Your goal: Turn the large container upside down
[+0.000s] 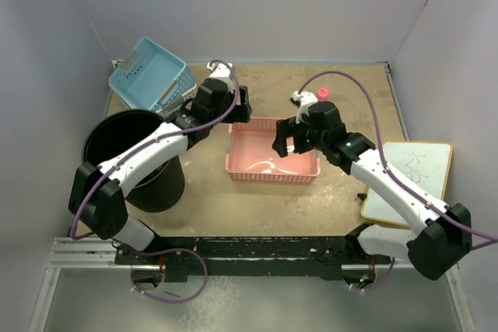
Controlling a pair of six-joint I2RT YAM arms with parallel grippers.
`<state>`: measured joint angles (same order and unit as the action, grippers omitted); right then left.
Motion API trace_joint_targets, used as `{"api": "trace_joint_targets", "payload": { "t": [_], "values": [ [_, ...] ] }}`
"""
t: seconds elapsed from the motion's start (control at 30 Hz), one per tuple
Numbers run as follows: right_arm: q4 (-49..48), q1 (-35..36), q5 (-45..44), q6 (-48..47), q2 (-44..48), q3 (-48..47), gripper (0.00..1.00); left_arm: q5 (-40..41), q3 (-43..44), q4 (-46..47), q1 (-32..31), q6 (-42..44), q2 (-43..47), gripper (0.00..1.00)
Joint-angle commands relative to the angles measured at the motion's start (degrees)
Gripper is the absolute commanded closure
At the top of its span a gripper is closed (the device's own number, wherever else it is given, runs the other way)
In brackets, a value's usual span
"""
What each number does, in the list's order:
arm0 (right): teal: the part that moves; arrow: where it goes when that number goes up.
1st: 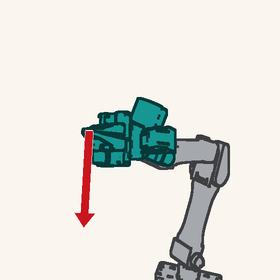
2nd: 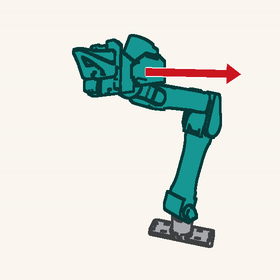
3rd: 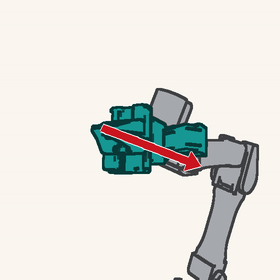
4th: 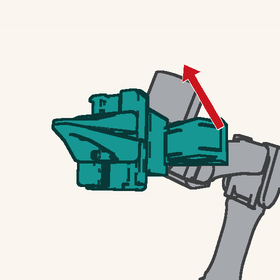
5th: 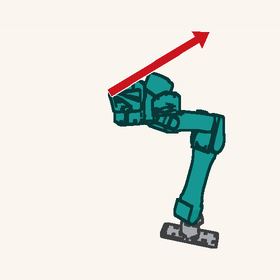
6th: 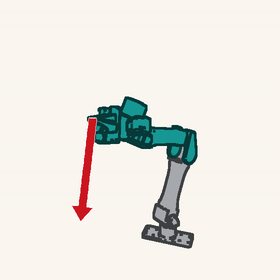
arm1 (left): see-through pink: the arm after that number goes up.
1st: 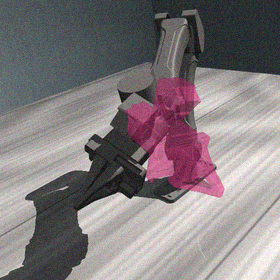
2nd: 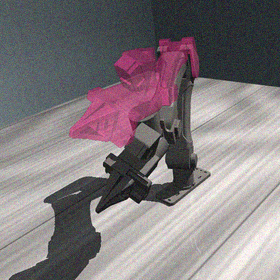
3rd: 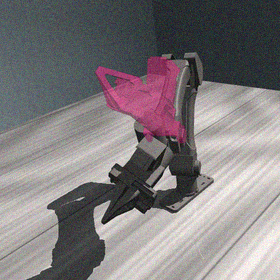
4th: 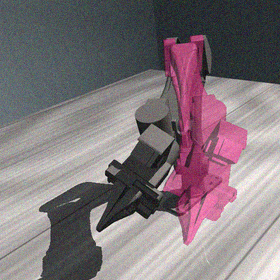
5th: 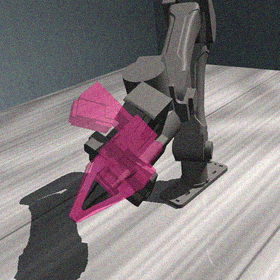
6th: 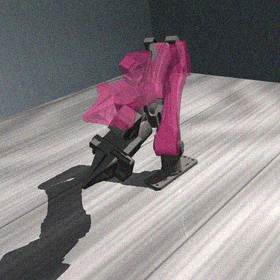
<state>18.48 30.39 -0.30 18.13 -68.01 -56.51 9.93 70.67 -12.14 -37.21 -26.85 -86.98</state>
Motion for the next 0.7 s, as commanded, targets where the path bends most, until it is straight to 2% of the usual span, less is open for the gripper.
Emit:
{"api": "trace_joint_targets", "payload": {
  "t": [0.0,0.03,0.1,0.17,0.23,0.3,0.4,0.47,0.57,0.63,0.67],
  "values": [
    [-1.05,3.04,18.44,-13.6,-3.73,-2.41,0.07,-2.49,2.39,-1.52,7.92,0.61,1.02,0.22],
    [-1.31,3.51,21.66,-15.49,-4.09,-1.73,0.08,-4.43,2.41,-1.21,9.82,-0.05,1.21,0.22],
    [-4.56,4.32,27.42,-17.85,-3.52,1.67,0.01,-4.36,4.92,-4.22,11.33,0.28,0.29,0.21],
    [-8.16,5.27,25.69,-18.89,-2.04,5.6,0.0,-3.09,11.75,-12.56,11.36,2.66,-2.57,0.2],
    [-11.61,5.77,21.01,-20.18,-0.5,8.53,0.0,-0.49,15.33,-16.77,11.37,2.79,-3.65,0.2],
    [-11.7,5.81,18.93,-21.45,-0.86,9.46,0.0,-1.03,14.84,-15.34,11.66,3.35,-2.6,0.18],
    [-4.05,5.94,19.16,-24.66,-7.24,5.47,0.0,-2.73,14.23,-12.01,12.06,2.32,-2.06,0.18],
    [-2.8,6.75,18.13,-25.07,-9.19,5.32,0.0,-4.52,15.0,-11.47,12.14,1.68,-2.88,0.18],
    [-5.43,7.29,17.97,-23.07,-8.56,8.08,0.06,-7.04,15.15,-11.15,12.11,0.82,-3.01,0.18],
    [-7.59,7.54,17.64,-21.14,-8.0,9.53,0.14,-7.51,15.23,-12.04,12.14,-0.98,-3.63,0.18],
    [-8.52,7.72,17.32,-20.44,-7.94,9.83,0.22,-8.14,15.73,-13.03,12.1,-2.13,-4.21,0.18]
  ]
}}
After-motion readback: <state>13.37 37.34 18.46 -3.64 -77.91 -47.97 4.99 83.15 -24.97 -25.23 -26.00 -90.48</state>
